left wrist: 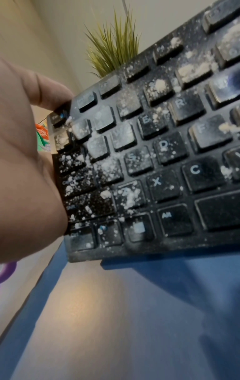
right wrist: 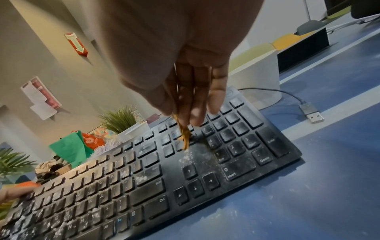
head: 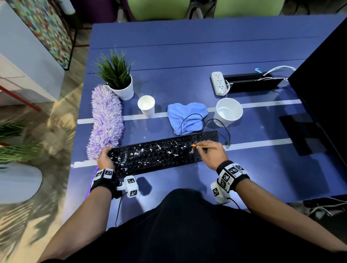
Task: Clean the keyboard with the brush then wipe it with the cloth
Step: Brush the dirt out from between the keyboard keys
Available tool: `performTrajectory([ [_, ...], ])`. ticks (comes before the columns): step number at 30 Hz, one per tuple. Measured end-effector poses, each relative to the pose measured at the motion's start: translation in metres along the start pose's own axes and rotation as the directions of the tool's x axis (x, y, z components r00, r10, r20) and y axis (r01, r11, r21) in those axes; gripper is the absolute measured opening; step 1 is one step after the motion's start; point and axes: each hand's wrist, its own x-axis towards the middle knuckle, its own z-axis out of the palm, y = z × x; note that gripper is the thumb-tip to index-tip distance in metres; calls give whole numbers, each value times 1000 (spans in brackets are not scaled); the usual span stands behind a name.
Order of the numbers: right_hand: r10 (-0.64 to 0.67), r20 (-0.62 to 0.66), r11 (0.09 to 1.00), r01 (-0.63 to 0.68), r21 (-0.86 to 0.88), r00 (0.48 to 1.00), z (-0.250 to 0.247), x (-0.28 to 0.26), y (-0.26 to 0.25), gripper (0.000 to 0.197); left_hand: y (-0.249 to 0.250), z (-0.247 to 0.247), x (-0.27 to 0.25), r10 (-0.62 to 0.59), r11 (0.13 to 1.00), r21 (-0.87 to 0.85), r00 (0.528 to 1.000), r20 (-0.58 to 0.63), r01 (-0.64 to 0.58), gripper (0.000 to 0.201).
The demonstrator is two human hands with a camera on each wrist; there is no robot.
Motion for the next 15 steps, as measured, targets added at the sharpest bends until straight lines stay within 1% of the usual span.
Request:
performTrajectory([
  [2,33,133,994,-19,-109,991,-1,-2,0,17,3,2,-8,-3,1000,-16,1000,15,3,23],
  [3,47,141,994,-33,-106,989,-1,-4,0,17,2,2,-8,4,1000,-11,1000,23,-4,23],
  [6,58,20,997,-57,-44,998,-2,-8,-1,15,0,2,-5,28,999,17,999,19,-28,25],
  [7,70,22,997,-70,-32,997,-1,-9,-2,15,0,1,-4,34,999,25,999,19,-34,25],
  [9,106,82,994,-106,-15,991,2,-9,0,14,0,-1,-1,52,998,33,998,29,-53,24],
  [12,133,85,991,-134,6,987,5,-8,1,15,1,3,-7,74,996,39,997,8,-75,24],
  [15,72,149,995,-81,57,986,9,-9,-6,13,7,7,-20,36,998,43,999,-16,-36,20],
])
